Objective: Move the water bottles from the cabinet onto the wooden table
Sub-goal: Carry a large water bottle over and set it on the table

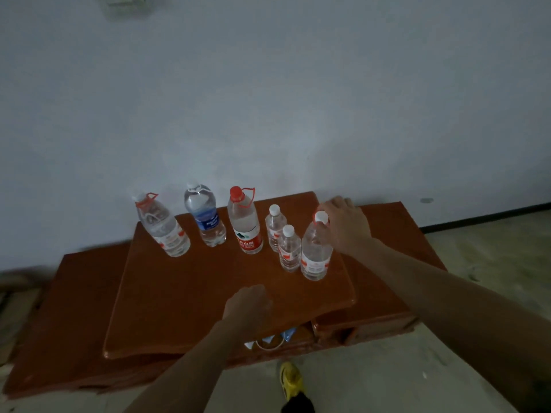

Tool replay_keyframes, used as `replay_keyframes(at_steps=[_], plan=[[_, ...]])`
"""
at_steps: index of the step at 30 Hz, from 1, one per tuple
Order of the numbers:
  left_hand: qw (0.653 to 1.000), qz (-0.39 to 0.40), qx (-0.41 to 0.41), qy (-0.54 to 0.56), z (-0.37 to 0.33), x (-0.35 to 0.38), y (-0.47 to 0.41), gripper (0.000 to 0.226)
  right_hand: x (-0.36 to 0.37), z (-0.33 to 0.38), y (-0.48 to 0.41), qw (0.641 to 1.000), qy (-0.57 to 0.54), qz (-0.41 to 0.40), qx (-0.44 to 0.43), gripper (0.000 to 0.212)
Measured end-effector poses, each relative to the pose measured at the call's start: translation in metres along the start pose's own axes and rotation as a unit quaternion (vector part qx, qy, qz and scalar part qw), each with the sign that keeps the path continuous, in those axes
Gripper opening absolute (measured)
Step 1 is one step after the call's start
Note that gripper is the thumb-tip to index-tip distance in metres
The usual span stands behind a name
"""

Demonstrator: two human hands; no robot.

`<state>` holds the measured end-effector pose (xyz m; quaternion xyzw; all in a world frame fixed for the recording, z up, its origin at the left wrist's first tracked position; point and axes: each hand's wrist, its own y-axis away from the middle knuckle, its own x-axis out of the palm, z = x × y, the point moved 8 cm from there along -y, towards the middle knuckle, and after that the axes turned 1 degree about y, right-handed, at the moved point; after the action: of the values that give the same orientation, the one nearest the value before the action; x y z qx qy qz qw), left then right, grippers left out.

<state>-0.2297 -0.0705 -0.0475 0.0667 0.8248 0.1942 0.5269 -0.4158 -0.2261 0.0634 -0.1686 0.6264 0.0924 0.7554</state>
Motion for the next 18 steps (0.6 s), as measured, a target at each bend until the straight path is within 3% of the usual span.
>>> replay_keyframes(at_steps=[7, 18], plan=[[0.998, 0.058, -0.023, 0.019, 0.001, 0.012, -0.084, 0.016, 0.070, -0.018, -0.061, 0.994, -0.004, 0.109, 0.005, 0.037], [0.981, 0.183, -0.031, 0.057, -0.030, 0.088, -0.149, 0.021, 0.071, -0.106, -0.068, 0.990, -0.098, 0.056, 0.081, 0.035]])
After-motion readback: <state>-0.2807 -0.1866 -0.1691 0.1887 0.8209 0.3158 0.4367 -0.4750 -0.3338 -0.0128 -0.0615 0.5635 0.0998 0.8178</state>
